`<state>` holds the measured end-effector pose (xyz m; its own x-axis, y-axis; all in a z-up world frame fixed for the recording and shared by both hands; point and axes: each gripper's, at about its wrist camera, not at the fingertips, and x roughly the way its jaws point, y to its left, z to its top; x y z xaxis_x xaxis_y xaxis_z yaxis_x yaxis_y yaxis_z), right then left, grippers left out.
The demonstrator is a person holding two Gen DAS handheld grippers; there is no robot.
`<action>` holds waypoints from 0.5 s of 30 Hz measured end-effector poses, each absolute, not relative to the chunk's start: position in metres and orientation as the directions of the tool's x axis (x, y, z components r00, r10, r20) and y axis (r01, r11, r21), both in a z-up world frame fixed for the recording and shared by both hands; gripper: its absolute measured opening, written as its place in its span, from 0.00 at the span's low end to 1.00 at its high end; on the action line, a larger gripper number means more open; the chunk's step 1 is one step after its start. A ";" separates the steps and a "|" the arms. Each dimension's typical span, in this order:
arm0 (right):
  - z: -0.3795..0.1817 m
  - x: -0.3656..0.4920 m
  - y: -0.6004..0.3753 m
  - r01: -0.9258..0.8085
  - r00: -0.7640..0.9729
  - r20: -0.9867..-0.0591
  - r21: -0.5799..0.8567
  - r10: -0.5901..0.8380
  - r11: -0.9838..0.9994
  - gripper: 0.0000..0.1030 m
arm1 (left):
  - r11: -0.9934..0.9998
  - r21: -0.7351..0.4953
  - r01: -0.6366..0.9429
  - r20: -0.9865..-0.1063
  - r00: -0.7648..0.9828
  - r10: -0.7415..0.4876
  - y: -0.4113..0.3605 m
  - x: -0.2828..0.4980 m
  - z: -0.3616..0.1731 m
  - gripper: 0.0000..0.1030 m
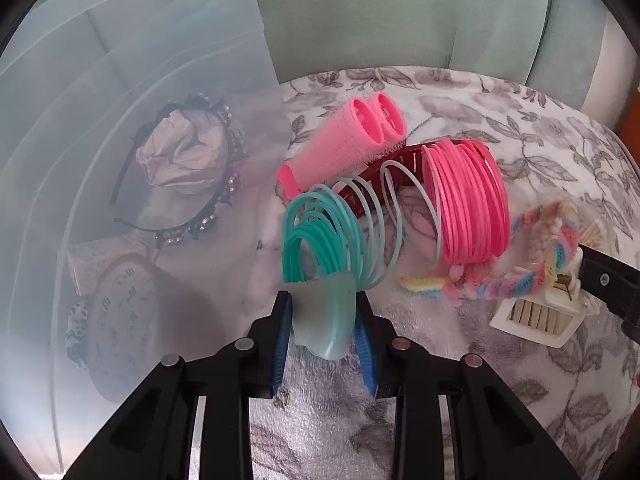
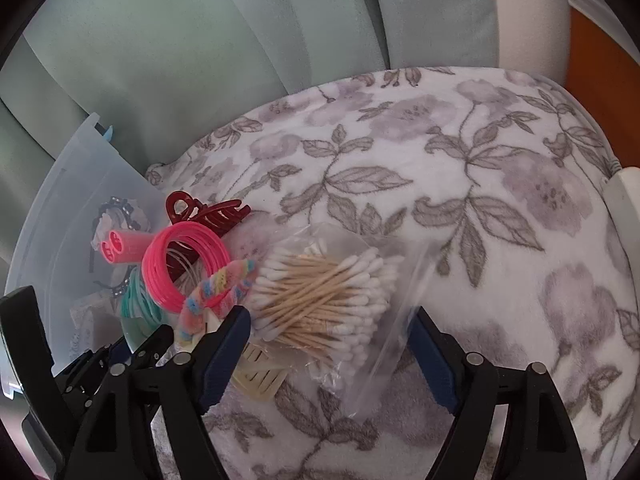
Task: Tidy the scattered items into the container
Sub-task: 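Grasp the teal jump rope with the left gripper while the right grasps the cotton-swab bag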
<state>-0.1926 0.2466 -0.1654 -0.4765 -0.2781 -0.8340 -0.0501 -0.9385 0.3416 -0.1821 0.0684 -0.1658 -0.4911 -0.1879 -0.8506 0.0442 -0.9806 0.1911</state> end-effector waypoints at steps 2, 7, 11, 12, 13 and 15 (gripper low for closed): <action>-0.166 -0.197 0.241 -0.034 -0.475 -0.836 0.331 -0.276 -0.943 0.91 | -0.981 0.190 0.044 -0.851 -0.491 -0.187 0.069 -0.183 -0.165 0.30; -0.166 -0.202 0.243 -0.088 -0.481 -0.840 0.329 -0.249 -0.940 0.88 | -0.982 0.184 0.044 -0.851 -0.493 -0.181 0.069 -0.183 -0.159 0.23; -0.163 -0.197 0.249 -0.123 -0.479 -0.854 0.295 -0.204 -0.948 0.65 | -0.984 0.170 0.043 -0.845 -0.507 -0.168 0.070 -0.180 -0.148 0.20; -0.162 -0.194 0.253 -0.135 -0.478 -0.853 0.310 -0.212 -0.941 0.63 | -0.986 0.164 0.044 -0.846 -0.508 -0.163 0.070 -0.179 -0.146 0.20; -0.162 -0.190 0.256 -0.150 -0.477 -0.852 0.320 -0.215 -0.935 0.62 | -0.986 0.158 0.044 -0.847 -0.508 -0.159 0.071 -0.177 -0.144 0.20; -0.160 -0.181 0.261 -0.173 -0.476 -0.853 0.329 -0.213 -0.928 0.61 | -0.987 0.155 0.043 -0.848 -0.507 -0.155 0.073 -0.171 -0.141 0.20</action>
<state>-0.1812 0.2607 -0.1596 -0.4764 -0.2131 -0.8530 -0.1735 -0.9283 0.3288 -0.1707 0.0729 -0.1414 -0.5074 -0.1552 -0.8476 0.0432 -0.9870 0.1548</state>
